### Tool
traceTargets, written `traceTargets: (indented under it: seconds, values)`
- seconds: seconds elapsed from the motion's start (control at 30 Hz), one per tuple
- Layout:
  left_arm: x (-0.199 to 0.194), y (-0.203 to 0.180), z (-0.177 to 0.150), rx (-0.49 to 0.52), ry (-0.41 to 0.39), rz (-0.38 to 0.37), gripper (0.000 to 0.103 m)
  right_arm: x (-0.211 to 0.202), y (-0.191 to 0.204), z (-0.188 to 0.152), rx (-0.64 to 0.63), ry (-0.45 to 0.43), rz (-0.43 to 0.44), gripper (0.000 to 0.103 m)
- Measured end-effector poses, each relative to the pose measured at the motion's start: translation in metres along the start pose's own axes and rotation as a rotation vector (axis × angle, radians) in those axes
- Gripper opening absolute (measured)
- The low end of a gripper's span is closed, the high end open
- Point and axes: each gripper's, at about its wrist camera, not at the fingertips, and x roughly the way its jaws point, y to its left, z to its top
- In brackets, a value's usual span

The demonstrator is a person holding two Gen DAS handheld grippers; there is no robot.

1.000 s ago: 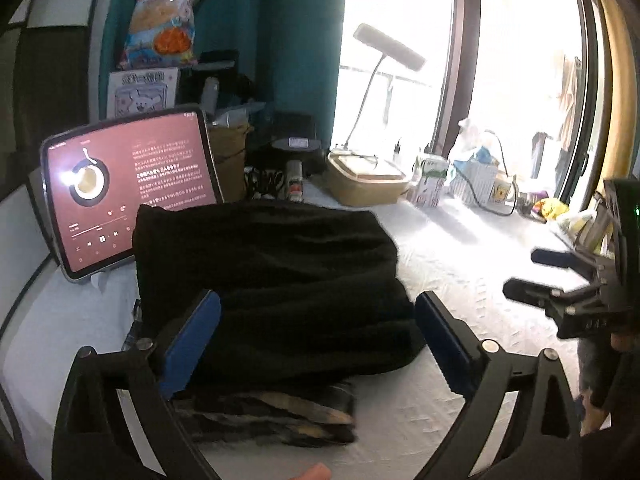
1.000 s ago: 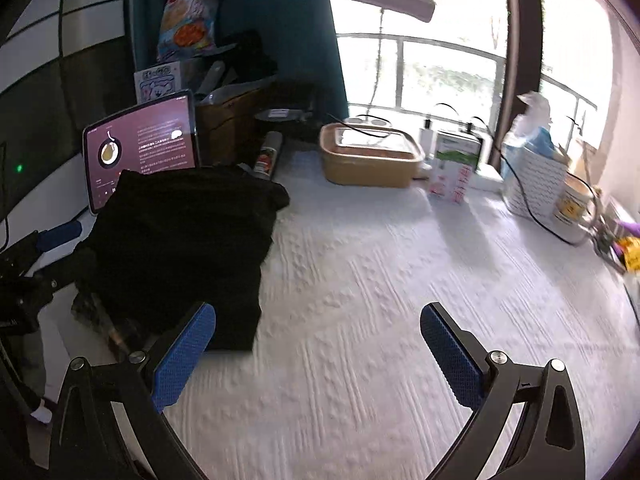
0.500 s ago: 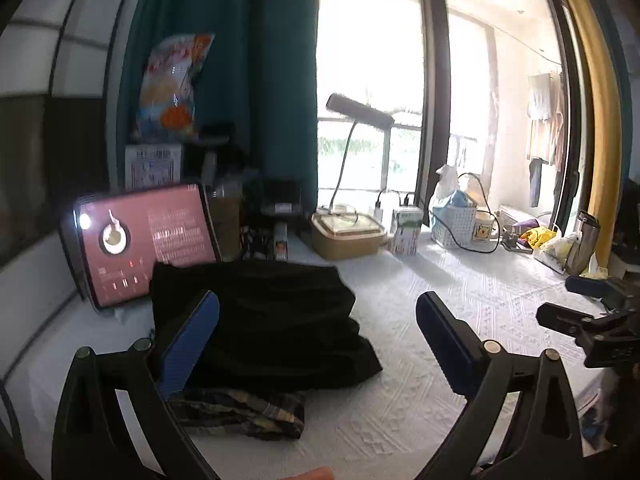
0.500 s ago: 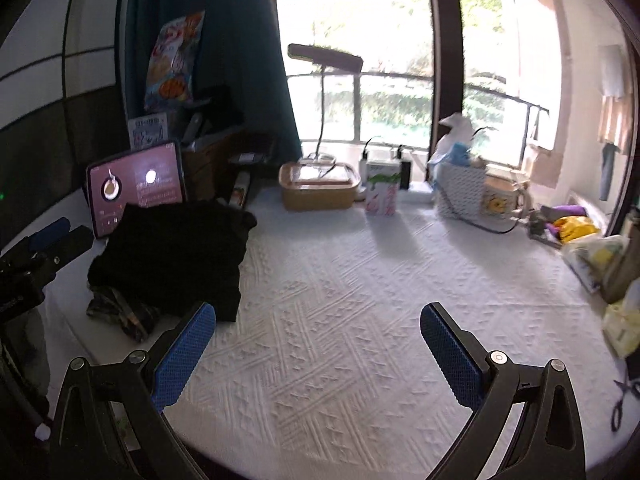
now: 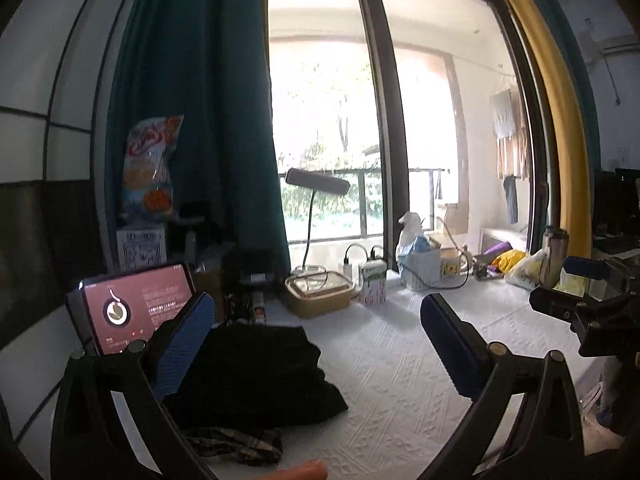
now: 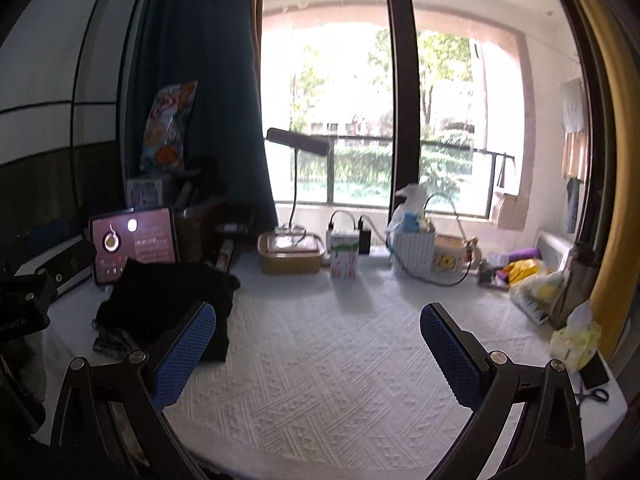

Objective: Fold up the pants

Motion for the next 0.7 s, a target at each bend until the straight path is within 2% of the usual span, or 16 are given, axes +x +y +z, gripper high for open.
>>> traceTargets:
  seconds: [0.27,0.5,0.7]
  values:
    - [-0.020,-0.001,0.011,-0.023,-0.069,0.012,0.102,-0.029,0.001,0.009,-0.010,-0.067,-0.026,0.103]
    - [-0.028,-0.004,0.014,-0.037,-0.068,-0.027,0.102,-0.048,0.005,0.014,-0.024,-0.115,-0.048,0.103]
    - [-0.027,-0.001,0.012,-0.057,-0.056,-0.032,0.102,-0.048,0.007,0.015,-0.034,-0.113,-0.052,0.103]
